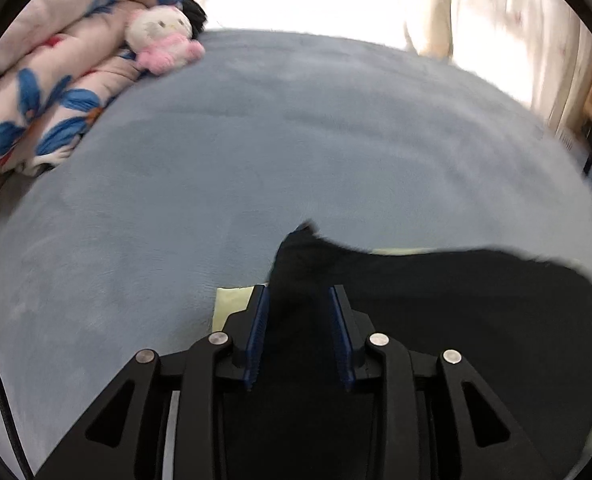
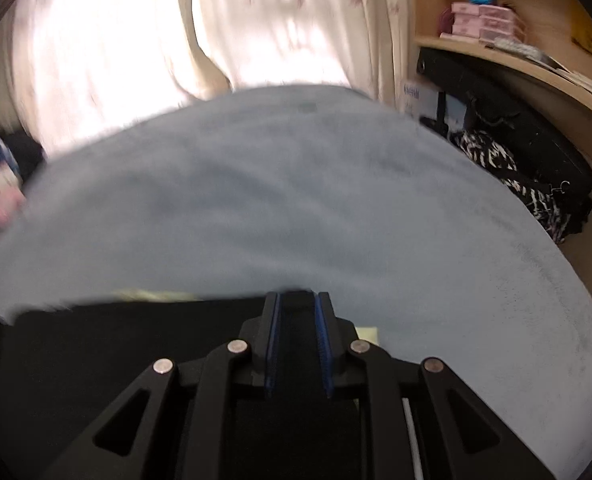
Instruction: Fold large clothes
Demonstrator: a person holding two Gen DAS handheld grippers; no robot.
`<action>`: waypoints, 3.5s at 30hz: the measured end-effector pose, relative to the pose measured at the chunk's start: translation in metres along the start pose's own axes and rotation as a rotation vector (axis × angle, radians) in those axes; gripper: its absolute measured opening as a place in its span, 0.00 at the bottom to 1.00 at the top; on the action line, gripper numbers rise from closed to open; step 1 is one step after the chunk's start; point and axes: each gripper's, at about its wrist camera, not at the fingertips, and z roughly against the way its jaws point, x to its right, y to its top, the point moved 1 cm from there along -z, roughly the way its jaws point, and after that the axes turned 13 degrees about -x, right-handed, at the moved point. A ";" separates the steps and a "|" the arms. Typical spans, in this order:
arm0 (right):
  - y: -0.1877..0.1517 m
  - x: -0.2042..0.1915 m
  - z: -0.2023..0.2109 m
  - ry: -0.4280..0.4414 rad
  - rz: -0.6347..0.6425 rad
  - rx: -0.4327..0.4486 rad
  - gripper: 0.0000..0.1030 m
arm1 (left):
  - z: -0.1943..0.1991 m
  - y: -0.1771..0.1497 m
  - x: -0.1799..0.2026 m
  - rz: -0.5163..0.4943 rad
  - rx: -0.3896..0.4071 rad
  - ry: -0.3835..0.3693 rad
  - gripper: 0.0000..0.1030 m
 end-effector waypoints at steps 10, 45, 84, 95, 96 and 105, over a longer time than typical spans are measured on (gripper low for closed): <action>-0.104 -0.138 0.027 0.248 0.269 -0.125 0.39 | 0.043 -0.105 0.082 -0.062 0.101 -0.146 0.67; -0.132 -0.001 0.053 0.063 -0.061 -0.197 0.17 | 0.068 -0.158 -0.006 0.123 -0.033 0.069 0.74; -0.230 -0.133 0.106 0.255 0.187 -0.152 0.17 | 0.032 -0.260 -0.018 0.369 -0.117 -0.573 0.74; -0.200 -0.146 0.070 0.262 0.198 -0.141 0.17 | -0.009 -0.186 -0.012 0.418 -0.013 -0.574 0.74; -0.194 -0.149 0.066 0.260 0.202 -0.137 0.17 | -0.009 -0.179 -0.012 0.423 -0.002 -0.570 0.71; -0.139 -0.186 0.005 0.149 0.257 -0.117 0.16 | 0.026 -0.166 -0.002 0.328 0.127 -0.379 0.09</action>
